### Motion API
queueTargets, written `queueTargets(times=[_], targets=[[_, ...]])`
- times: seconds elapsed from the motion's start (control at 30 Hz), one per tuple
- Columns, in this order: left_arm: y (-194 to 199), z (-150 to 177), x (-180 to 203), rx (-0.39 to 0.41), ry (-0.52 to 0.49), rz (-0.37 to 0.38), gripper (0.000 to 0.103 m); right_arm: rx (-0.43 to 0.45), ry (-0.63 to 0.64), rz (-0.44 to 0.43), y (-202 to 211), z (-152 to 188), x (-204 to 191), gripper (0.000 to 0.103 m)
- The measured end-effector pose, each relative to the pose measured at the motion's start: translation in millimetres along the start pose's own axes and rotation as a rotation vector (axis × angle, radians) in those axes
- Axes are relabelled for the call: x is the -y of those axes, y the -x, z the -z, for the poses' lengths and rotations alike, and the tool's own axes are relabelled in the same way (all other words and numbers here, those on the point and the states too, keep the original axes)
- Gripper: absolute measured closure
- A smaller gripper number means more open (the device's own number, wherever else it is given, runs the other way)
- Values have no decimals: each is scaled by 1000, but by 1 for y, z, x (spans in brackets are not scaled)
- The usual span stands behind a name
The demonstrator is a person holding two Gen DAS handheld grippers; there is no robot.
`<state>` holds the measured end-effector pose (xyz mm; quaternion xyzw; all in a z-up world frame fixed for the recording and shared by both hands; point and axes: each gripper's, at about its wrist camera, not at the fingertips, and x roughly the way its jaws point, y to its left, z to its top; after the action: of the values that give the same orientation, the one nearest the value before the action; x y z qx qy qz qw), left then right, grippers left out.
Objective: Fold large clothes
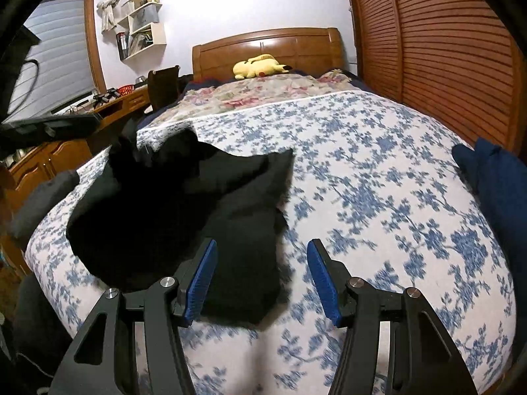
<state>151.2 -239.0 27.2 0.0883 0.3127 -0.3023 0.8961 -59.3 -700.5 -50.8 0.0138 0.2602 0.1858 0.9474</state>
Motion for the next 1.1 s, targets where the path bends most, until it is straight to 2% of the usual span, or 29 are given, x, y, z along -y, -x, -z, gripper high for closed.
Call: queueTargets(times=[0.13, 0.3, 0.43, 0.57, 0.73, 0.9, 1.07, 1.1], targets=[[28, -1, -19, 44, 9, -39, 77, 2, 20, -19, -9, -4, -9, 44], [56, 18, -56, 67, 38, -119, 74, 26, 32, -96, -15, -22, -30, 44], [73, 49, -93, 54, 86, -179, 74, 55, 37, -192, -27, -54, -64, 44], [92, 85, -136, 40, 169, -225, 73, 50, 117, -282, -52, -84, -117, 44], [110, 121, -177, 13, 235, -267, 73, -17, 228, -305, -96, -116, -170, 44], [123, 146, -200, 6, 264, -304, 73, -149, 311, -282, -137, -135, -189, 44], [127, 164, -214, 11, 292, -303, 73, -324, 398, -302, -166, -141, -203, 44], [126, 166, -216, 10, 296, -300, 73, -347, 424, -296, -168, -138, -205, 56]])
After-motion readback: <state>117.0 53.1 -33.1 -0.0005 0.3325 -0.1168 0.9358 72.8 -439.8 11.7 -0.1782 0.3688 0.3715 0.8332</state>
